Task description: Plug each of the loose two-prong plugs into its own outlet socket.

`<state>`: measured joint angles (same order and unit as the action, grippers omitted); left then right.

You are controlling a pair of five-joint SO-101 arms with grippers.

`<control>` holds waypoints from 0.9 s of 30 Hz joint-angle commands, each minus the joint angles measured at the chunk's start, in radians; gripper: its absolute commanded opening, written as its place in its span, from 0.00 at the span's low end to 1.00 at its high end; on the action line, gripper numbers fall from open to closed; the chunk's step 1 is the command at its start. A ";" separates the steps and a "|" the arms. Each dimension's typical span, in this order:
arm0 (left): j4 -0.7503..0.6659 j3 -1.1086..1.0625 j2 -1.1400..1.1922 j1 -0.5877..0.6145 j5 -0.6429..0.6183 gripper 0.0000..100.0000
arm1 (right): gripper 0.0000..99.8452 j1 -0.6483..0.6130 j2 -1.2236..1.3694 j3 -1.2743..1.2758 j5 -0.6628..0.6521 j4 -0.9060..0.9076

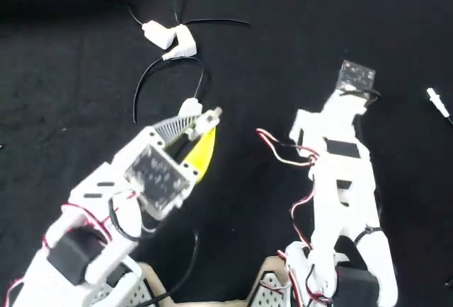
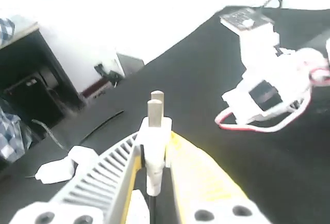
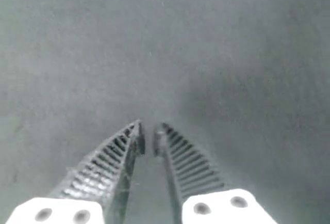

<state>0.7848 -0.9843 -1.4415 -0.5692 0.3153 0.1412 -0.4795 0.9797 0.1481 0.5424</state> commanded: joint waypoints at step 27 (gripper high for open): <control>-0.571 -0.717 -0.377 0.013 -0.204 0.03 | 0.01 -0.628 -0.722 -0.277 -0.250 0.454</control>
<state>0.2371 -1.6809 -1.8098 -0.5079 0.1189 -0.3989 -1.0948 0.7480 -0.0591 0.9567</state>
